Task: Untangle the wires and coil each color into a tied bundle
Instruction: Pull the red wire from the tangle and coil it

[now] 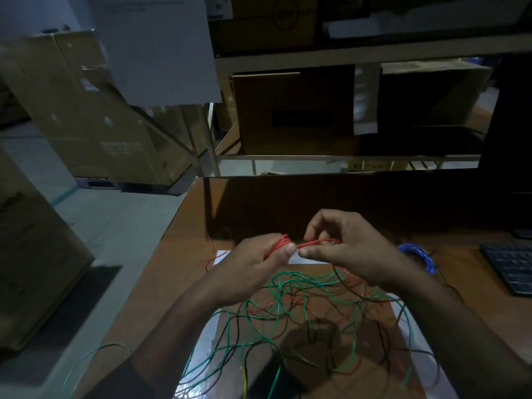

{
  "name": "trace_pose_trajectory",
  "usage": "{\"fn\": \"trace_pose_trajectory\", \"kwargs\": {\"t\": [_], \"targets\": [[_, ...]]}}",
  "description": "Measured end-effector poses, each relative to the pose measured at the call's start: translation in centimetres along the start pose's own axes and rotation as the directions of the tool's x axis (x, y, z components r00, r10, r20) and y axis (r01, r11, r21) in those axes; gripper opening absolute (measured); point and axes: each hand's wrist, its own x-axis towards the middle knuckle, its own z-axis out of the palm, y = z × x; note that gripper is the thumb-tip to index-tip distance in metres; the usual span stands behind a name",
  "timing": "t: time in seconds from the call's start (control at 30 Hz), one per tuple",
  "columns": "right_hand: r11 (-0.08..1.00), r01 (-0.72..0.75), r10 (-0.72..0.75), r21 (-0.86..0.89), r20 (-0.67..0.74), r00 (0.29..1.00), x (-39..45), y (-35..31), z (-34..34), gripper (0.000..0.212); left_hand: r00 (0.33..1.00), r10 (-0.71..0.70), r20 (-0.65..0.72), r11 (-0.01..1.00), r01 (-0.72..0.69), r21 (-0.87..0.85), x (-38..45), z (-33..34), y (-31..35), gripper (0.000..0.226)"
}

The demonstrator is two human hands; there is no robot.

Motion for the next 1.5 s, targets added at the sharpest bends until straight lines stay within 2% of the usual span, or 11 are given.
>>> {"fn": "trace_pose_trajectory", "kwargs": {"t": [0.17, 0.3, 0.43, 0.57, 0.7, 0.77, 0.97, 1.07, 1.2, 1.33, 1.5], "targets": [[0.940, 0.054, 0.010, -0.337, 0.186, 0.982, -0.5, 0.0, -0.4, 0.036, 0.995, -0.072, -0.073, 0.987, 0.082, 0.137, -0.2, -0.1, -1.1, 0.036], [0.895, -0.030, 0.150, -0.444, 0.237, 0.960, -0.7, 0.4, -1.2, 0.028, 0.984, -0.082, -0.159, 0.996, 0.084, 0.005, -0.1, -0.5, -1.4, 0.038], [0.969, -0.224, 0.244, -0.102, 0.267, 0.932, -1.0, 0.4, -2.3, 0.016, 0.975, -0.080, -0.209, 0.996, 0.068, -0.065, -0.2, -1.5, -1.6, 0.038], [0.923, -0.307, 0.283, 0.232, 0.132, 0.950, -1.0, 0.3, -1.7, 0.020, 0.969, -0.088, -0.230, 0.995, 0.076, -0.058, -0.2, -1.9, -1.7, 0.038], [0.671, -0.359, 0.324, 0.649, 0.179, 0.929, -0.8, 0.3, -0.2, 0.041, 0.950, -0.097, -0.298, 0.992, 0.069, -0.102, 0.1, -1.6, -1.7, 0.039], [0.618, -0.382, 0.356, 0.687, 0.189, 0.915, -0.9, 0.8, 0.8, 0.058, 0.923, -0.120, -0.365, 0.989, 0.080, -0.123, 0.3, -1.4, -1.9, 0.041], [0.815, -0.292, 0.406, 0.500, -0.134, 0.904, -0.4, 2.4, 1.8, 0.069, 0.830, -0.181, -0.528, 0.983, 0.162, -0.083, 0.3, -1.3, -2.6, 0.040], [0.979, -0.120, 0.157, 0.167, -0.228, 0.961, -1.2, 1.6, 2.0, 0.044, 0.802, -0.173, -0.571, 0.979, 0.204, -0.010, 0.2, -1.2, -2.7, 0.039], [0.986, 0.161, -0.167, -0.047, -0.332, 0.929, -1.3, 0.4, 1.9, 0.019, 0.897, -0.184, -0.401, 0.965, 0.242, 0.098, 0.1, -0.5, -2.9, 0.038], [0.989, 0.146, -0.101, 0.025, -0.608, 0.788, 0.9, 2.0, -0.4, 0.025, 0.979, -0.205, -0.004, 0.970, 0.203, -0.134, -0.5, -0.2, -2.1, 0.038], [0.998, -0.039, -0.017, -0.056, -0.753, 0.658, 2.5, 5.8, -2.6, 0.030, 0.973, -0.094, 0.209, 0.831, 0.193, -0.522, -1.6, -1.5, -0.1, 0.035]]}}
